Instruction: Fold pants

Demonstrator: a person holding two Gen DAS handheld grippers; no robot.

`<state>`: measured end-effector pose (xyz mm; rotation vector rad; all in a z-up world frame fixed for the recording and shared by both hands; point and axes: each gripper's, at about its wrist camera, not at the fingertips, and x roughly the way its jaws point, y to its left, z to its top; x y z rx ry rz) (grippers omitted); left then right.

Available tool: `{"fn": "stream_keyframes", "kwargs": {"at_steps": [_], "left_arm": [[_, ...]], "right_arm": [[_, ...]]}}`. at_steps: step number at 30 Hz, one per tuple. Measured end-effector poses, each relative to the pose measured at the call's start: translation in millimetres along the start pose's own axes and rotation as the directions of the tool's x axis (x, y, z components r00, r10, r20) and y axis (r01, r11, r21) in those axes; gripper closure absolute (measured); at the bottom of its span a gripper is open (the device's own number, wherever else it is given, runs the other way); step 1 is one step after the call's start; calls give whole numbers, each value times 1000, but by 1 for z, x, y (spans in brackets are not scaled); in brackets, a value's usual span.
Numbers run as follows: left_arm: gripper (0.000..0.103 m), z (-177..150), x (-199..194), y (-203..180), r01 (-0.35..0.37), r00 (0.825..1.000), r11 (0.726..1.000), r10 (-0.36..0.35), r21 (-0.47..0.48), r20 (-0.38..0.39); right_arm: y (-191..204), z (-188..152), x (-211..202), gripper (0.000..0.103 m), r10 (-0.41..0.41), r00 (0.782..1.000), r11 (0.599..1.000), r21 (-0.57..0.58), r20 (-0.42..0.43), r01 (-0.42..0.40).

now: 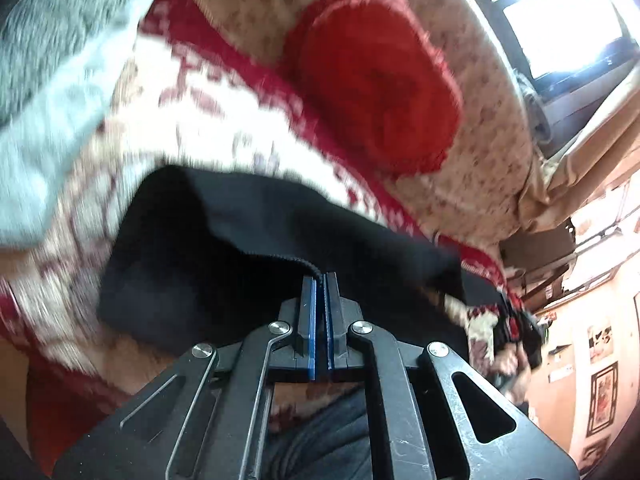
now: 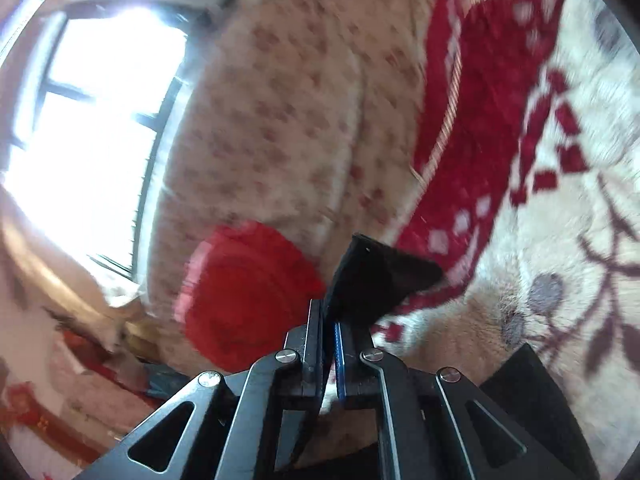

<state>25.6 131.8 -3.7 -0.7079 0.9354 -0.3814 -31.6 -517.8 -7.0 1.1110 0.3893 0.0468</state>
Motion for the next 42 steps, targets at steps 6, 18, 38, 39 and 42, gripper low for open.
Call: {"fn": "stream_keyframes", "kwargs": {"at_steps": [6, 18, 38, 39, 42], "left_arm": [[102, 56, -13, 10, 52, 990, 997, -44, -55, 138], [97, 38, -14, -12, 8, 999, 992, -13, 124, 42], [49, -59, 87, -12, 168, 857, 921, -313, -352, -409], [49, -59, 85, -11, 150, 867, 927, -290, -343, -406], [49, -48, 77, 0, 123, 916, 926, -244, -356, -318]], "right_arm": [[-6, -8, -35, 99, 44, 999, 998, 41, 16, -45], [-64, -18, -3, 99, -243, 964, 923, 279, -104, 263], [-57, -24, 1, 98, -196, 971, 946, 235, -135, 224], [-57, -24, 1, 98, -193, 972, 946, 238, -134, 220], [-55, -25, 3, 98, -189, 973, 949, 231, -133, 215]]}}
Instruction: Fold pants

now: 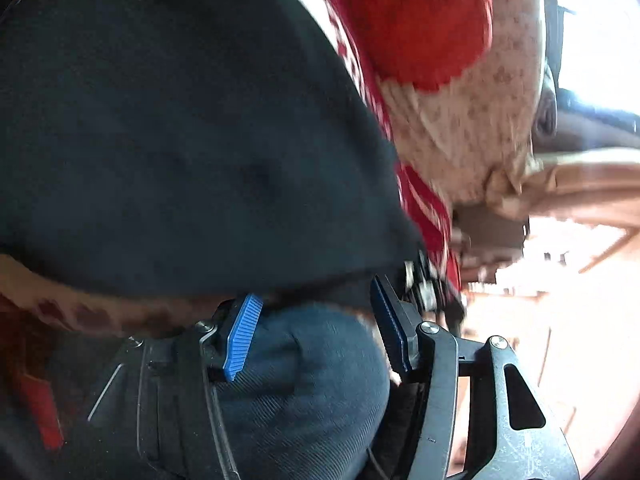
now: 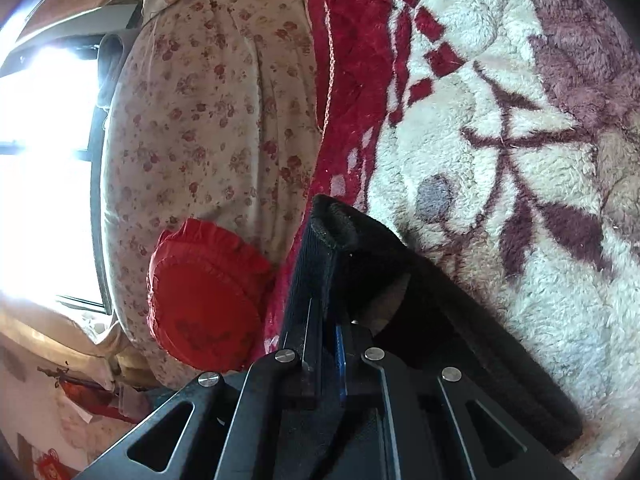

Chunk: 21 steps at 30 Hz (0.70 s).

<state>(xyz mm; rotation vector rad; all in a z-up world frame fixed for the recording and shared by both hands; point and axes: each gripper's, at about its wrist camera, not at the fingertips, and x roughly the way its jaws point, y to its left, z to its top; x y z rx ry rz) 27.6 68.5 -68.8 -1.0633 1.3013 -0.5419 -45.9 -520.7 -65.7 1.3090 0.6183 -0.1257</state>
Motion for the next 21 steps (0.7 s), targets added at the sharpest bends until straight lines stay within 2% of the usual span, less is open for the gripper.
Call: {"fn": "stream_keyframes", "kwargs": {"at_steps": [3, 6, 11, 14, 16, 18, 19, 21], "left_arm": [[49, 4, -16, 11, 20, 998, 998, -17, -62, 59], [49, 3, -28, 20, 39, 995, 996, -31, -86, 95], [49, -2, -45, 33, 73, 992, 985, -55, -155, 117], [51, 0, -62, 37, 87, 986, 983, -62, -160, 157], [63, 5, -64, 35, 80, 983, 988, -57, -132, 175], [91, 8, -65, 33, 48, 983, 995, -31, -92, 181], [96, 10, -64, 31, 29, 983, 997, -17, -65, 185], [99, 10, -64, 24, 8, 979, 1000, -1, -30, 206]], "right_arm": [[0, 0, 0, 98, 3, 1000, 1000, 0, -2, -3], [0, 0, 1, 98, -1, 1000, 1000, 2, -3, 1], [-1, 1, 0, 98, -10, 1000, 1000, -3, -4, 10], [-2, 1, 0, 98, -13, 1000, 1000, 0, -6, 13], [-3, 2, 1, 98, -14, 1000, 1000, -2, -8, 14], [-2, 1, 2, 98, -17, 1000, 1000, -10, -14, 17], [0, 1, 2, 98, -19, 1000, 1000, -21, -18, 19], [5, 0, 2, 98, -28, 999, 998, -52, -18, 27]]}}
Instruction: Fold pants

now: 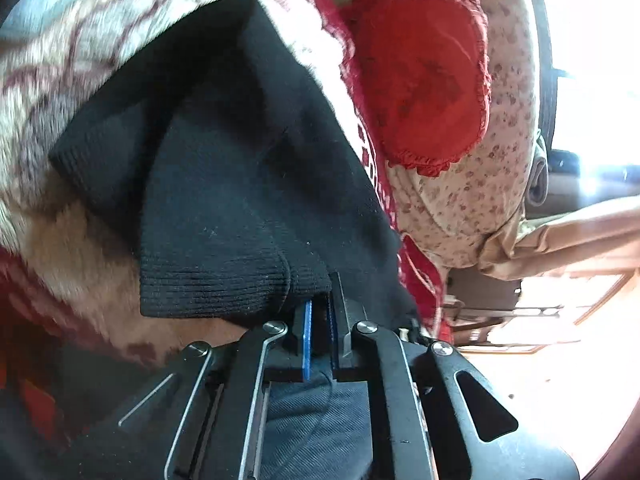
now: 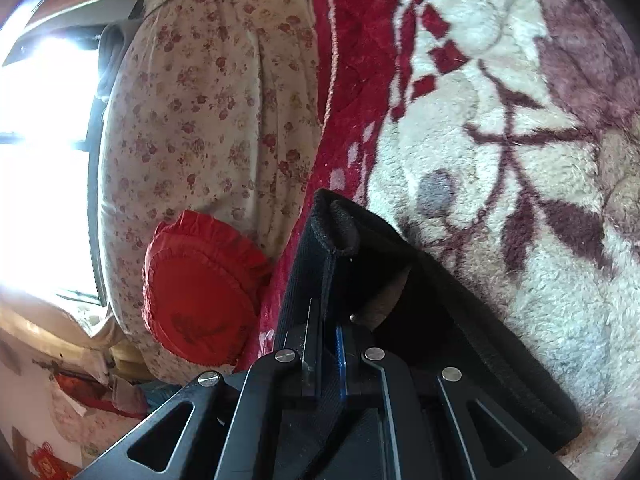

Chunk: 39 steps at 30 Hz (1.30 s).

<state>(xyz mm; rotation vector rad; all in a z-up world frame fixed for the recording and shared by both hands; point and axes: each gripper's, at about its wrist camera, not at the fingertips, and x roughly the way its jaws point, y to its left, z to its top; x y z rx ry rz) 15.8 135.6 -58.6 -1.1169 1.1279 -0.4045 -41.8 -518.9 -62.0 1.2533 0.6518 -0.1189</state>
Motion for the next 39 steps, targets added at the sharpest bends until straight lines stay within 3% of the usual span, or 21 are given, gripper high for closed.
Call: {"fn": "stream_keyframes", "kwargs": {"at_steps": [5, 8, 10, 12, 13, 14, 16, 18, 19, 23, 26, 28, 29, 32, 33, 35, 36, 39], "left_arm": [[100, 24, -3, -39, -7, 996, 993, -3, 116, 84], [100, 68, 8, -79, -50, 984, 980, 16, 192, 175], [98, 110, 33, -109, -76, 980, 962, 24, 262, 197], [88, 143, 54, -125, -233, 955, 929, 162, 289, 249], [84, 153, 60, -125, -290, 941, 921, 223, 262, 255], [82, 156, 61, -122, -292, 940, 926, 231, 240, 250], [77, 153, 53, -115, -270, 944, 937, 212, 223, 252], [57, 144, 40, -106, -277, 938, 932, 210, 235, 276], [54, 139, 37, -104, -289, 932, 928, 215, 236, 293], [54, 112, 26, -98, -248, 945, 924, 165, 291, 282], [53, 90, 31, -104, -256, 948, 876, 146, 408, 282], [53, 85, 38, -100, -313, 933, 832, 181, 459, 310], [53, 84, 42, -96, -337, 926, 818, 199, 466, 320], [53, 86, 48, -82, -349, 918, 813, 197, 465, 344], [53, 85, 48, -80, -349, 914, 809, 182, 472, 364], [53, 83, 49, -77, -356, 907, 803, 174, 478, 383], [53, 81, 50, -77, -365, 902, 795, 173, 484, 396], [53, 78, 56, -74, -394, 887, 764, 172, 510, 428]], "right_arm": [[6, 4, -1, 99, -1, 999, 1000, -15, 33, 1], [10, 15, 11, 99, 34, 997, 999, 4, 67, -34], [21, 24, 20, 97, 114, 987, 993, -11, 111, -114], [39, 32, 36, 78, 136, 982, 988, -84, 127, -126], [42, 31, 42, 57, 98, 988, 990, -115, 122, -84], [42, 28, 45, 55, 49, 991, 992, -118, 123, -34], [31, 24, 46, 55, 48, 995, 998, -42, 91, -44], [20, 24, 43, 55, 70, 996, 997, 24, 51, -72], [18, 25, 40, 55, 61, 997, 998, 27, 51, -63], [19, 33, 23, 55, 31, 995, 1000, -9, 96, -30], [18, 31, 17, 55, -17, 998, 999, -34, 58, 19], [10, 31, 19, 56, -53, 998, 999, -11, 34, 53], [2, 33, 22, 57, -5, 1000, 999, 44, 25, 4], [-10, 41, 34, 58, 56, 998, 991, 123, -1, -56], [-7, 43, 43, 58, 43, 998, 994, 107, -37, -39], [0, 43, 55, 77, -102, 991, 994, 29, -88, 105], [0, 40, 60, 81, -150, 984, 988, 14, -92, 151], [7, 38, 66, 82, -164, 983, 986, -18, -83, 163]]}}
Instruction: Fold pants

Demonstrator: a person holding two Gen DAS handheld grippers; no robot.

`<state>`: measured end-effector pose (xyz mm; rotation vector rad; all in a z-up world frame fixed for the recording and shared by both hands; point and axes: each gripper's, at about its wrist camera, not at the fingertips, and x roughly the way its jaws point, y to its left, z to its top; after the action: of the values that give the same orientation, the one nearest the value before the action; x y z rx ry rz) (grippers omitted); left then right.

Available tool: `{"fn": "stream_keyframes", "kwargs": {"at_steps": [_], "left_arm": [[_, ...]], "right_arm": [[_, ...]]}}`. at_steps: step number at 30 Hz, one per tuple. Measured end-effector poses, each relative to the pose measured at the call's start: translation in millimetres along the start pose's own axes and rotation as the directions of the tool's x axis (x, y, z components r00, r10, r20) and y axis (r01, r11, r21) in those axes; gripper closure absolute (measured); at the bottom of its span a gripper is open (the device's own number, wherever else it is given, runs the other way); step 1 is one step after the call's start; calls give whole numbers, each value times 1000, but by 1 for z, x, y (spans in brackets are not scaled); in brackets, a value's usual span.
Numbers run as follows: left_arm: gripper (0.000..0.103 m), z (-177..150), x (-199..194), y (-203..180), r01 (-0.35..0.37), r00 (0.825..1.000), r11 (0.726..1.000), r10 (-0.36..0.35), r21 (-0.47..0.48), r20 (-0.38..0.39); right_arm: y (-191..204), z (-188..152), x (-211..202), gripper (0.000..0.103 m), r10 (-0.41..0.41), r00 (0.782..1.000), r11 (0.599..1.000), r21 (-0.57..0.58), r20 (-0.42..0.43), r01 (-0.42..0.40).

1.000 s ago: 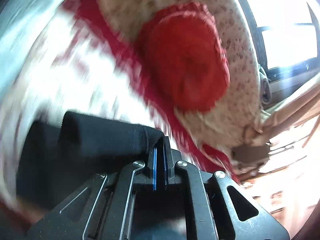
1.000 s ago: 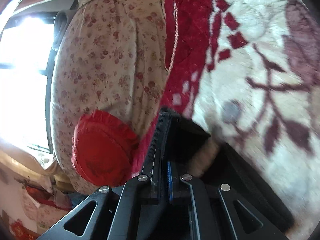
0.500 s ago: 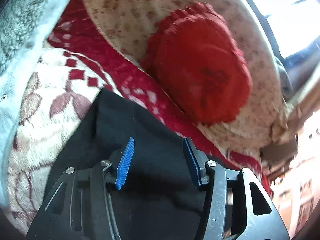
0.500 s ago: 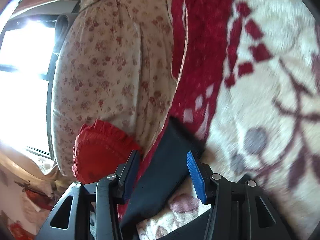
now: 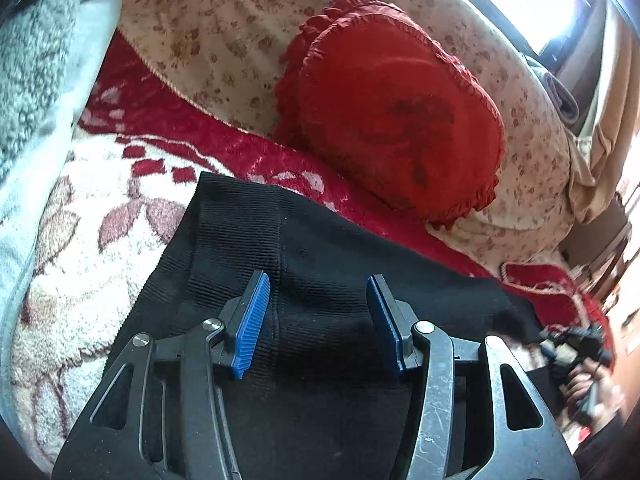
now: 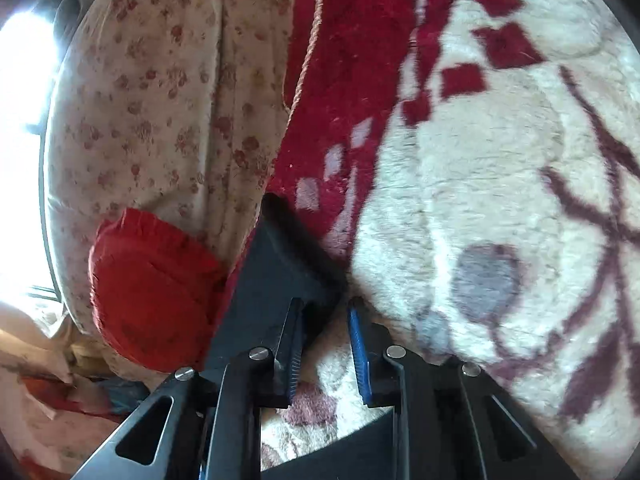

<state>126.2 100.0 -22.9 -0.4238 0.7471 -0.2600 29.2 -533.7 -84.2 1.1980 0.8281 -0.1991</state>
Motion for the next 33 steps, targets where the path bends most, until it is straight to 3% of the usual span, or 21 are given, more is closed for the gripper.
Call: {"fn": "stream_keyframes", "kwargs": {"at_steps": [1, 2, 7, 9, 11, 12, 14, 16, 17, 20, 21, 23, 25, 26, 28, 31, 33], "left_arm": [[53, -1, 0, 0, -2, 1000, 1000, 2, 1, 8], [53, -1, 0, 0, -3, 1000, 1000, 3, 1, 10], [53, -1, 1, 2, 23, 1000, 1000, -23, -7, 15], [51, -2, 1, 3, 40, 999, 999, -40, -13, 20], [50, -2, 0, 3, 51, 998, 999, -51, -19, 26], [48, -2, 0, 3, 56, 998, 998, -56, -23, 27], [44, -1, 0, 4, 82, 996, 996, -81, -31, 24], [40, 1, 0, 4, 96, 995, 995, -96, -35, 12], [39, 2, 0, 4, 97, 995, 995, -97, -34, 5], [33, 1, 2, -2, 86, 996, 996, -86, -1, -8], [32, 1, 2, -5, 75, 997, 997, -75, 12, -11], [28, 2, 3, -9, 61, 998, 998, -61, 29, -17], [25, 1, 4, -12, 54, 998, 998, -53, 41, -18], [25, 1, 5, -13, 47, 999, 998, -46, 44, -18], [25, -1, 5, -13, 41, 999, 998, -41, 53, -14], [25, 1, 6, -13, 45, 998, 997, -43, 57, -48], [25, 12, 3, -11, 60, 994, 998, -57, 30, -96]], "right_arm": [[3, 0, 1, 83, 18, 1000, 1000, -12, 2, -18], [5, -1, -1, 100, 56, 998, 998, -25, 10, -55], [22, -4, -54, 100, 127, 975, 986, -128, 184, -104], [17, -7, -61, 100, 80, 980, 991, -123, 182, -58], [9, -9, -44, 100, -36, 995, 991, -122, 95, 47], [1, -8, -36, 100, -82, 995, 992, -96, 62, 88], [-11, -6, -35, 99, -131, 989, 991, -30, 74, 133], [-4, -7, -48, 99, -177, 972, 982, -38, 157, 185], [8, -11, -59, 99, -211, 951, 969, -78, 227, 233], [51, -22, -82, 99, -178, 903, 929, -235, 392, 285], [67, -29, -83, 99, -143, 896, 909, -302, 420, 286], [89, -40, -67, 99, -87, 935, 860, -448, 343, 245], [99, -50, -45, 99, -159, 948, 808, -515, 276, 285], [97, -53, -27, 99, -243, 943, 773, -542, 227, 329], [86, -54, 15, 98, -412, 907, 731, -565, 81, 383], [95, -71, 23, 96, -462, 870, 583, -681, 172, 443], [96, -80, 27, 96, -465, 858, 537, -701, 219, 470]]}}
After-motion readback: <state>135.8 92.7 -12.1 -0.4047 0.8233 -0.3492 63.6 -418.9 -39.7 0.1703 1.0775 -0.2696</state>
